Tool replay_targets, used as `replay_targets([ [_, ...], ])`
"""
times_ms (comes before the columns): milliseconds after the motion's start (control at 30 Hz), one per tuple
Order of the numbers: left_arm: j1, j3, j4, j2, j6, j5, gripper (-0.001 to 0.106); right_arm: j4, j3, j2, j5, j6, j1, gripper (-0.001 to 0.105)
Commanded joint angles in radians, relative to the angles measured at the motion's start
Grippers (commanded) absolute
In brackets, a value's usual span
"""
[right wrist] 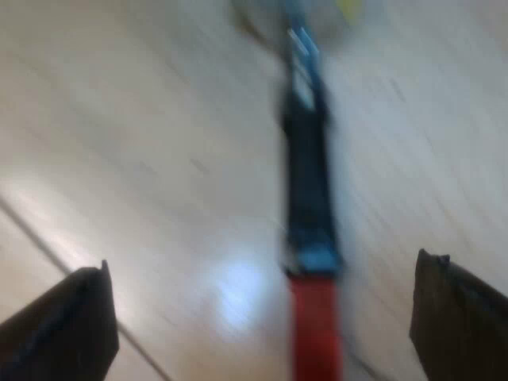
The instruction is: Grind coffee beans and then tamp
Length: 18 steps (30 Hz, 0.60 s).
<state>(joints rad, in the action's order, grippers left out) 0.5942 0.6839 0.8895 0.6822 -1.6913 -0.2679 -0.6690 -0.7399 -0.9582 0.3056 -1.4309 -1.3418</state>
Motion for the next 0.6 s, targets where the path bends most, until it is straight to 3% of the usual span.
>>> replay_targets([
  [33,0.005,0.059,0.056,-0.005,-0.054,0.044,0.086,0.107,-0.013,0.027,0.069,-0.074,-0.049,0.077],
  [100,0.005,0.068,0.069,-0.005,-0.059,0.058,0.086,0.158,-0.013,0.026,0.087,-0.118,-0.063,0.077],
  [133,-0.002,0.089,0.117,-0.005,-0.077,0.146,0.086,0.187,-0.013,0.022,0.087,-0.140,-0.066,0.077],
  [167,-0.011,0.090,0.130,-0.005,-0.077,0.168,0.086,0.187,-0.013,0.022,0.087,-0.145,-0.067,0.077],
  [333,-0.070,0.090,0.162,0.000,-0.077,0.174,0.086,0.325,-0.011,-0.006,0.087,-0.175,-0.069,0.077],
  [367,-0.141,0.090,0.166,0.012,-0.077,0.174,0.086,0.353,-0.011,-0.021,0.087,-0.175,-0.069,0.077],
  [433,-0.197,0.090,0.166,0.020,-0.069,0.174,0.086,0.381,-0.011,-0.048,0.081,-0.175,-0.069,0.077],
  [600,-0.304,0.090,0.177,0.065,0.027,0.173,0.086,0.418,-0.011,-0.103,0.078,-0.175,-0.069,0.077],
])
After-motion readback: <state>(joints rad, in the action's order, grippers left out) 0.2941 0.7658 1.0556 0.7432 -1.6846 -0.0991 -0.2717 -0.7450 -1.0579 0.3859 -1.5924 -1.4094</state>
